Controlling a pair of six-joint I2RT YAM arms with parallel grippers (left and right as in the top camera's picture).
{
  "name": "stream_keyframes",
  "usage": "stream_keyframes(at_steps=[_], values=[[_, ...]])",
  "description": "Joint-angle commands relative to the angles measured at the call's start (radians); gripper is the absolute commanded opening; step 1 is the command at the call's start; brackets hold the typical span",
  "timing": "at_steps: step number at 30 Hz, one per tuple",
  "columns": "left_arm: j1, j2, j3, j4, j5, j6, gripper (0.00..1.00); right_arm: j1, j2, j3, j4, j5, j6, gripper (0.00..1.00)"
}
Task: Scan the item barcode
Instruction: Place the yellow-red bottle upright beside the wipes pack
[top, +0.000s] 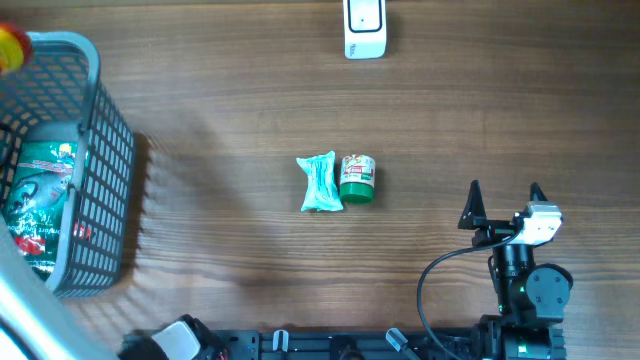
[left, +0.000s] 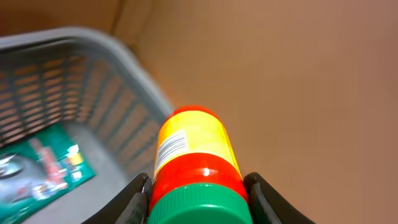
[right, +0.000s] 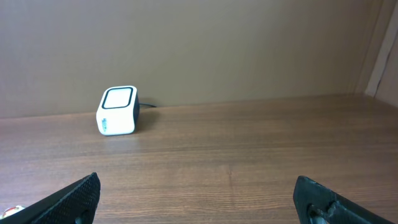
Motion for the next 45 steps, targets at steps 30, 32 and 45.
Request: stream_keyframes(at_steps=[30,32,45], values=[[-0.998,0.437,-0.346,-0.150,-0.360,-0.182,0.34,-0.002,-0.005,-0.001,0.003,-0.014,0.018,1.00],[-1.002,0.437,-0.347,-0.114,-0.361,-0.113,0.33,-0.002,-0.005,-0.001,0.003,-0.014,0.018,1.00],[-1.003,0.438,-0.347,-0.040,-0.143,0.442,0.36,-0.002,-0.005,-0.001,0.003,-0.014,0.018,1.00]])
